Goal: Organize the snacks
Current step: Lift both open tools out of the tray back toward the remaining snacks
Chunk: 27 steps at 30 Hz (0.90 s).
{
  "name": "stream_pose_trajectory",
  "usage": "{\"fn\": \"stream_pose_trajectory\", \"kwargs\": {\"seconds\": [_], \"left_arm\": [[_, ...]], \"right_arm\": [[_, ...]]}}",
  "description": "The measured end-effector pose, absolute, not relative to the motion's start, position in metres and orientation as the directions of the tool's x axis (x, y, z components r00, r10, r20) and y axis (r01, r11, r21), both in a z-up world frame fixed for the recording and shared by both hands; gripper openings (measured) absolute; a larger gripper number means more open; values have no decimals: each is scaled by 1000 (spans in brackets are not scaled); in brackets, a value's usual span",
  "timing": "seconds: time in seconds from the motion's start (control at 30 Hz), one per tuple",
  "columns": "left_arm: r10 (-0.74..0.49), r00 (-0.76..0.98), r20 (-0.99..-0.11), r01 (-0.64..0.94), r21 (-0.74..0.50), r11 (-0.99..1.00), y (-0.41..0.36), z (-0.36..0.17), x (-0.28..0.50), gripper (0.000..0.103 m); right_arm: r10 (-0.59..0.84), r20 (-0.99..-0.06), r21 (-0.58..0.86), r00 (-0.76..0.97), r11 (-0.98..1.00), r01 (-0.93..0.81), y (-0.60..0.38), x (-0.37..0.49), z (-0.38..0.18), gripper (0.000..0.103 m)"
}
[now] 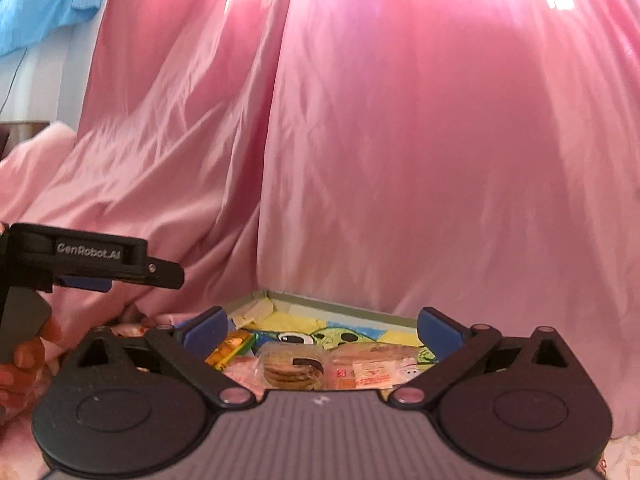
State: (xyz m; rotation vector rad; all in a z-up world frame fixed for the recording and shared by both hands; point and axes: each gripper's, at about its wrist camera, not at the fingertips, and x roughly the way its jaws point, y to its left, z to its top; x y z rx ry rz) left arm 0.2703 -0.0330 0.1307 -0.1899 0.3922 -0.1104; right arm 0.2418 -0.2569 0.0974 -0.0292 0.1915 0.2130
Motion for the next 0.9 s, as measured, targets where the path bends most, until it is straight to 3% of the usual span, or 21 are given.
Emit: {"fn": "stream_pose_trajectory", "kwargs": {"seconds": [0.27,0.5,0.9], "left_arm": [[-127,931,-342,60,-199,978,-28,132,214,102],[-123,914,-387,50,-194,980,-19,114,170,102],[-117,898,-424,54,-159,986,-5,78,111,102]], "right_arm": [[212,-151,-29,965,975,-219,-258,197,106,103],[236,-134,-38,962,969,-243,-258,153,103,103],[279,-174,-45,944,956,-291,-250,98,77,103]]}}
